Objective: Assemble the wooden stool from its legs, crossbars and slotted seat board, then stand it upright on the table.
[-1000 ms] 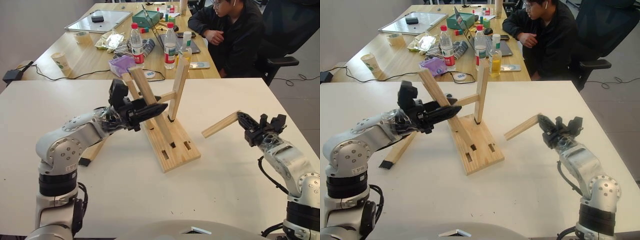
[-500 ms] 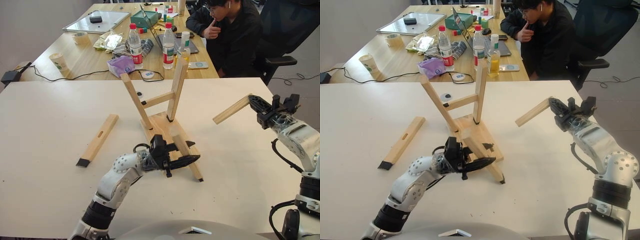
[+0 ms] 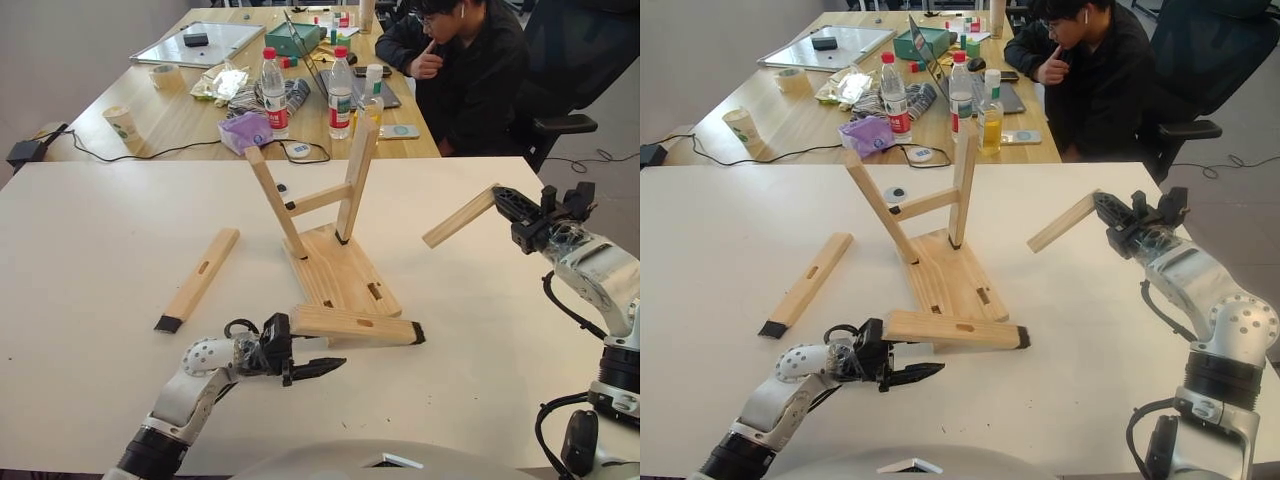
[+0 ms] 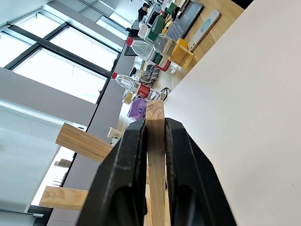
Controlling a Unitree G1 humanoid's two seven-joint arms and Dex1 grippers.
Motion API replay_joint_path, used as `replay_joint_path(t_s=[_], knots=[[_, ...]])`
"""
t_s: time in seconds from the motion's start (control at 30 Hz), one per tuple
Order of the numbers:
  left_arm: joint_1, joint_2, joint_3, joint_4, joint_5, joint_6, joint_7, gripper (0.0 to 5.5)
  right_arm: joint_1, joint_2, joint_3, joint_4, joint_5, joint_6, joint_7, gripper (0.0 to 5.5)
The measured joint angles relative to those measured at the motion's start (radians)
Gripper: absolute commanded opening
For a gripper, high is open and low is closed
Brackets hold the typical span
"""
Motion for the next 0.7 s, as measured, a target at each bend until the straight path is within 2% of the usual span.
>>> replay_joint_path(t_s=[0.23,0.37,0.53,0.7], knots=[[0.007,0.076,0.014,0.027,0.006,0.079,-0.051,3.53,0.043,0.002,-0.001,-0.061,-0.002,0.008,0.024,0.38],[-0.007,0.132,0.044,0.113,0.007,0.088,-0.115,3.53,0.051,-0.055,0.032,-0.188,-0.012,0.087,0.174,0.38],[-0.037,0.118,0.070,0.165,0.024,0.045,-0.113,3.53,0.049,-0.100,0.064,-0.248,-0.041,0.127,0.301,0.38],[-0.015,0.116,0.072,0.097,0.025,0.023,-0.117,3.53,0.059,-0.125,0.060,-0.248,-0.068,0.133,0.328,0.38]])
